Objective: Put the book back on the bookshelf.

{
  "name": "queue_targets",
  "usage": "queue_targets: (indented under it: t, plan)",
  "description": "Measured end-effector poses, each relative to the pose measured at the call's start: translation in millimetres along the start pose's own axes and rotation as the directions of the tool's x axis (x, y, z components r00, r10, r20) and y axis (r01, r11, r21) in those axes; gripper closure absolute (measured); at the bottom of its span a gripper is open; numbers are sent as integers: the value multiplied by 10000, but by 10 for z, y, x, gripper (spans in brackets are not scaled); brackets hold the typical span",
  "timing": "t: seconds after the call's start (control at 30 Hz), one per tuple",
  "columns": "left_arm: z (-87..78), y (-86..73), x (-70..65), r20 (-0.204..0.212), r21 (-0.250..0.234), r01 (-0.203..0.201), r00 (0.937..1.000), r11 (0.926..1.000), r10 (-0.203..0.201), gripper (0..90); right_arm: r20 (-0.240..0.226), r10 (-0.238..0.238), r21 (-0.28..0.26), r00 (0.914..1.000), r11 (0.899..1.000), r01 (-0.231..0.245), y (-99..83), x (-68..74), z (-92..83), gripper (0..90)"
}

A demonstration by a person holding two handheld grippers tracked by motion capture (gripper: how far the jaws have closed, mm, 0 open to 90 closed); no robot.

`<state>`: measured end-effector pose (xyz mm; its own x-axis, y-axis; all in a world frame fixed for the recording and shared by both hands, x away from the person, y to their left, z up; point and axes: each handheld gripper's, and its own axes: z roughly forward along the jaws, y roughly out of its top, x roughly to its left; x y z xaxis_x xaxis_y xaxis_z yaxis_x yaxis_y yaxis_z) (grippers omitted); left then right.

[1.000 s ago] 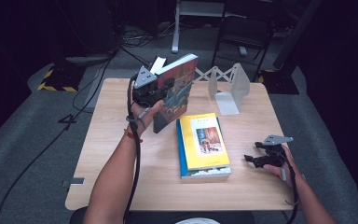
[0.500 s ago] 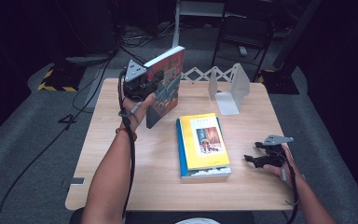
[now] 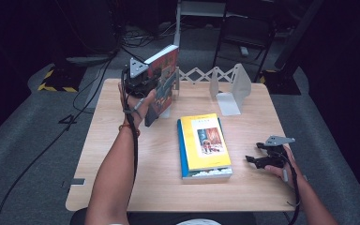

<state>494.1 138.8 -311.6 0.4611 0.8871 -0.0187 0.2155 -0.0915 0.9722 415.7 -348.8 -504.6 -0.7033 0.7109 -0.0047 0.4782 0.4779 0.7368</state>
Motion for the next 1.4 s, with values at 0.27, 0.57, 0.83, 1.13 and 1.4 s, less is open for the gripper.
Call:
queue_targets:
  t: [0.27, 0.57, 0.83, 1.13, 1.4]
  plan:
    - [201, 53, -47, -353, 160, -71, 9993, 9998, 77, 736, 21, -21, 0, 10000, 10000, 21, 0, -1, -1, 166]
    - [408, 46, -92, -965, 407, -126, 9952, 9991, 165, 736, 21, -20, -1, 10000, 10000, 20, 0, -1, 0, 166]
    - [599, 25, -98, -1450, 654, -169, 9891, 9977, 263, 734, 9, -34, -1, 10000, 10000, 34, -1, -2, -1, 166]
    - [750, -26, -97, -1723, 783, -100, 9848, 9969, 234, 734, -33, -49, -8, 10000, 10000, 49, -1, -3, 0, 166]
    - [858, -62, -79, -1787, 783, -123, 9836, 9969, 262, 733, -55, -79, -13, 10000, 10000, 79, -1, -4, 0, 166]
